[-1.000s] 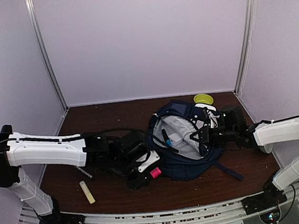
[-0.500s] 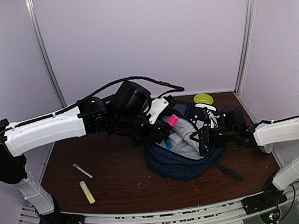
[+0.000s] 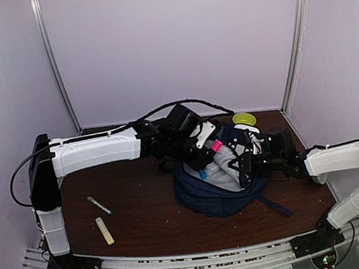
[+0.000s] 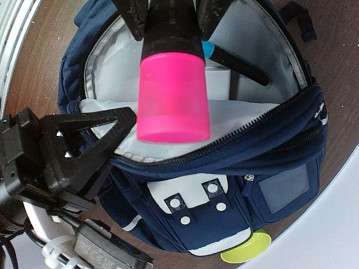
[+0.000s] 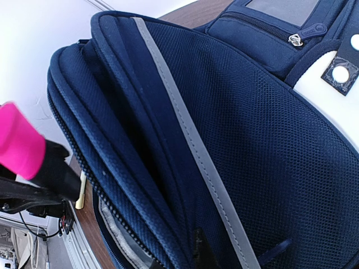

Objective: Pack the student bag
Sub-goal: Place the pen in the second largest pocket of the bag.

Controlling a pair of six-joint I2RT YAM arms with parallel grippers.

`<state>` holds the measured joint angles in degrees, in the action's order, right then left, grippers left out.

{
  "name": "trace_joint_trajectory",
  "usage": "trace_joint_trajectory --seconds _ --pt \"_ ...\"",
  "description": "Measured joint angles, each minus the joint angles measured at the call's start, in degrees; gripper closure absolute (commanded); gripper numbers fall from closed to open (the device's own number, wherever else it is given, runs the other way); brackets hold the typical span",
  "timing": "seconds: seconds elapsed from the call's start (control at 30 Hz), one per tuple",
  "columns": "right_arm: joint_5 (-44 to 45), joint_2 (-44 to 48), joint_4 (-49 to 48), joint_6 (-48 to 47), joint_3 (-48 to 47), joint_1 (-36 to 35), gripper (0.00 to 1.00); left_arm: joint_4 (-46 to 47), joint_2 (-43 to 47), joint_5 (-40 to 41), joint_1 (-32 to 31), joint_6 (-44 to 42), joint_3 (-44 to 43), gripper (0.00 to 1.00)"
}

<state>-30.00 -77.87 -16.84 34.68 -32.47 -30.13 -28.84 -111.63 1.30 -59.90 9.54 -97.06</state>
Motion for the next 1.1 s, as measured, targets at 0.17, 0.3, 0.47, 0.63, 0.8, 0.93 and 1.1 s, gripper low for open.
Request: trace_joint_trajectory --seconds 0.17,0.3,0.47,0.63,0.8,0.93,1.1 --pt "-0.02 0.02 -0.22 0.00 0.11 0.00 1.00 1.18 -1.22 0.59 0.35 0.00 -0.37 0.19" --pt "0.00 0.02 -0.24 0.00 0.11 0.00 1.00 1.81 -1.22 1.46 0.35 0.24 -0.74 0.08" --pt "-0.02 0.02 -0.24 0.00 0.11 0.00 1.00 2.01 -1.11 2.84 0.35 0.44 -0.76 0.05" --pt "-0.02 0.02 -0.26 0.00 0.13 0.00 1.00 0.39 3.56 8.87 0.33 1.07 2.34 0.02" --pt "-0.04 0.07 -0.48 0.00 0.24 0.00 1.00 -3.30 12.22 18.75 1.03 3.48 6.69 0.02" --pt "-0.22 0.09 -0.63 0.00 0.33 0.07 1.00 -9.11 20.87 26.53 3.41 9.27 14.36 0.02" --pt "-0.90 0.09 -0.98 -0.02 0.52 0.35 1.00 -17.77 26.86 32.89 5.84 18.14 23.17 0.02"
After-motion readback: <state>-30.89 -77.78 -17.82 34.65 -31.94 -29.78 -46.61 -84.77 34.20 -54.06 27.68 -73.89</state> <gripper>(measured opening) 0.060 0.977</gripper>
